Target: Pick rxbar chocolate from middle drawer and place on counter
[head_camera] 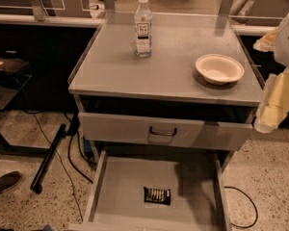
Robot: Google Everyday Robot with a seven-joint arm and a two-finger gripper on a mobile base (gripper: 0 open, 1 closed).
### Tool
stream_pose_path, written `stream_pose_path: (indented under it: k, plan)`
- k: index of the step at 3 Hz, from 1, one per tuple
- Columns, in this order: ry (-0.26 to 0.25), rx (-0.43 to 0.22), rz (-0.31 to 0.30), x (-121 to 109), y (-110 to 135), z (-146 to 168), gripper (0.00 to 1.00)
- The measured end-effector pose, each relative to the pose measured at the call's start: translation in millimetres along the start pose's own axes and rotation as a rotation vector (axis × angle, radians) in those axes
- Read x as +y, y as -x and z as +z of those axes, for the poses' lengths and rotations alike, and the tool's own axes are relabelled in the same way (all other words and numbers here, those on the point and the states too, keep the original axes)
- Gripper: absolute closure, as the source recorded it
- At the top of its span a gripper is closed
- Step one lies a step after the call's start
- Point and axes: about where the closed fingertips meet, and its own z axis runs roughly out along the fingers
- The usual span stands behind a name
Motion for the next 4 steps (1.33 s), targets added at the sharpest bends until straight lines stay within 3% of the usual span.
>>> stream_pose_path:
  k: [2, 3, 4]
  plan:
    - [-0.009, -0.021, 0.021, 7.6, -1.2, 11.5, 0.00]
    - [-0.015, -0.054, 0.060, 23.5, -5.5, 38.2, 0.00]
    - [0.010, -0.082, 0.090, 46.3, -6.3, 85.3, 0.00]
